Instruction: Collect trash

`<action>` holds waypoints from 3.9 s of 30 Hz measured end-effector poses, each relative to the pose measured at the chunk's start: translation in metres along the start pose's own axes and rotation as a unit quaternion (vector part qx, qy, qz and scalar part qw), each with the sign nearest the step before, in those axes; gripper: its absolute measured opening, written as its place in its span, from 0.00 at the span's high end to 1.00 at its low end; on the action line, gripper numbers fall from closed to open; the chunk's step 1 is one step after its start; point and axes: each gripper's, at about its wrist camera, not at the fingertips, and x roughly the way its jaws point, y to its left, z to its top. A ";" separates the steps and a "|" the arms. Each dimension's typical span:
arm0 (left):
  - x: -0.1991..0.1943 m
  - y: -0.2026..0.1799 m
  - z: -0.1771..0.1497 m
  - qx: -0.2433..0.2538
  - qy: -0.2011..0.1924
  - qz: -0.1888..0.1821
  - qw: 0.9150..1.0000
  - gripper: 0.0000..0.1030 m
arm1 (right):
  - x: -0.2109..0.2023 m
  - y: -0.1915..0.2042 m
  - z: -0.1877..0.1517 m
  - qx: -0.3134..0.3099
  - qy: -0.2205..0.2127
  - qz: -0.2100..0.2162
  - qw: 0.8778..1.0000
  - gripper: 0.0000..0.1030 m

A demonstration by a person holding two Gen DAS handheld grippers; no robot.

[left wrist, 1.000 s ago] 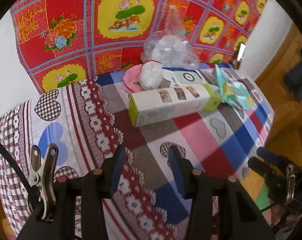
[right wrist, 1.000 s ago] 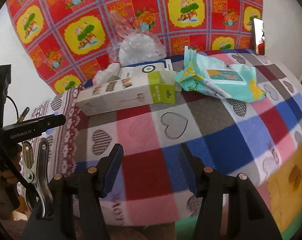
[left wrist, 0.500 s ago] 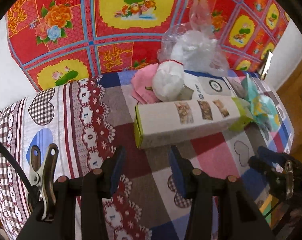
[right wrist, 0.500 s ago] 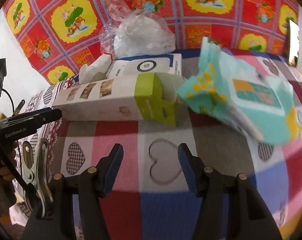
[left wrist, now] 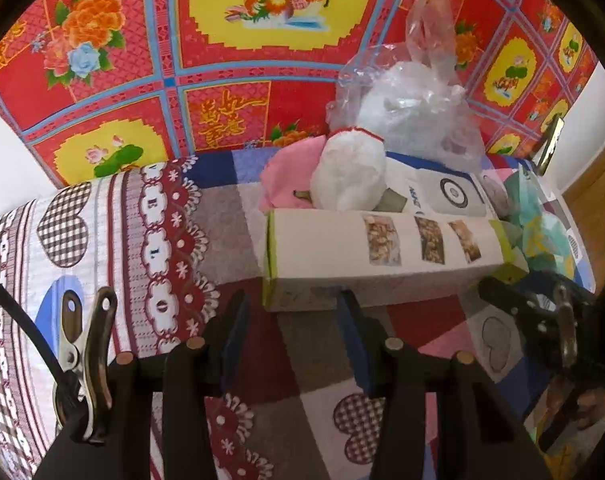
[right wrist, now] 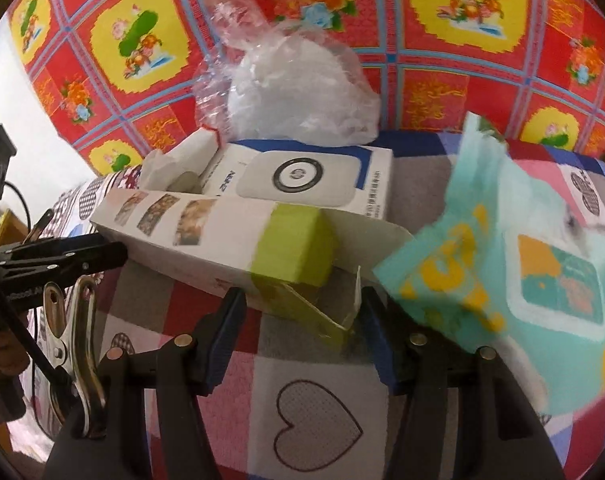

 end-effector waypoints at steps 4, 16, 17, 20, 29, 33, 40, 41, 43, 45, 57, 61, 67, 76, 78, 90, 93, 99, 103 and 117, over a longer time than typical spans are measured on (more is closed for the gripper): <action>0.007 -0.002 0.002 0.001 0.007 -0.033 0.999 0.54 | 0.003 0.002 0.000 -0.003 0.002 0.004 1.000 0.42; -0.015 0.000 -0.012 0.020 0.003 -0.044 0.999 0.54 | -0.019 0.033 -0.009 -0.010 0.005 0.023 1.000 0.41; -0.019 0.001 -0.014 0.019 0.004 -0.044 0.999 0.54 | -0.024 0.037 -0.011 -0.010 0.007 0.027 1.000 0.41; -0.033 0.006 -0.021 0.012 0.004 -0.046 0.999 0.54 | -0.035 0.047 -0.018 -0.009 0.019 0.036 0.999 0.41; -0.072 0.024 -0.055 -0.002 0.026 -0.043 0.999 0.54 | -0.048 0.068 -0.036 0.008 0.056 0.066 0.996 0.41; -0.077 0.037 -0.062 -0.022 0.026 -0.046 0.998 0.55 | -0.046 0.068 -0.037 0.023 0.055 0.059 0.996 0.41; -0.071 0.050 -0.062 -0.034 0.027 -0.033 0.998 0.55 | -0.053 0.056 -0.035 0.053 0.038 0.039 0.997 0.41; -0.070 0.051 -0.062 -0.036 0.028 -0.033 0.998 0.55 | -0.053 0.053 -0.036 0.065 0.037 0.038 0.997 0.41; -0.070 0.054 -0.060 -0.041 0.027 -0.034 0.998 0.54 | -0.052 0.046 -0.036 0.089 0.038 0.042 0.994 0.41; -0.071 0.055 -0.057 -0.043 0.023 -0.034 0.998 0.53 | -0.049 0.041 -0.037 0.115 0.041 0.054 0.991 0.41; -0.043 0.064 -0.037 -0.047 0.033 -0.014 0.998 0.46 | -0.033 0.041 -0.042 0.154 0.046 0.059 0.985 0.41; -0.039 0.065 -0.037 -0.054 0.029 -0.019 0.998 0.43 | -0.031 0.041 -0.043 0.160 0.045 0.068 0.984 0.40; -0.044 0.068 -0.038 -0.058 0.023 0.003 0.998 0.41 | -0.030 0.040 -0.042 0.162 0.046 0.070 0.983 0.40; -0.040 0.074 -0.036 -0.080 0.038 -0.021 0.996 0.41 | -0.033 0.047 -0.037 0.160 0.054 0.039 0.985 0.40; -0.037 0.071 -0.037 -0.075 0.050 -0.041 0.995 0.42 | -0.034 0.051 -0.035 0.158 0.054 0.032 0.985 0.40; -0.043 0.047 -0.044 -0.014 0.057 -0.073 0.996 0.48 | -0.047 0.094 -0.037 0.110 0.039 -0.016 0.993 0.44; -0.051 0.048 -0.047 0.001 0.051 -0.073 0.996 0.48 | -0.052 0.100 -0.039 0.114 0.034 -0.019 0.993 0.44; -0.065 0.061 -0.056 0.007 0.047 -0.084 0.995 0.49 | -0.060 0.124 -0.044 0.103 0.019 -0.028 0.994 0.44; -0.078 0.071 -0.061 0.012 0.039 -0.084 0.996 0.49 | -0.064 0.141 -0.046 0.094 0.006 -0.027 0.995 0.44; -0.118 0.110 -0.086 -0.035 0.010 -0.054 0.998 0.49 | -0.068 0.180 -0.044 0.034 0.009 0.016 0.999 0.44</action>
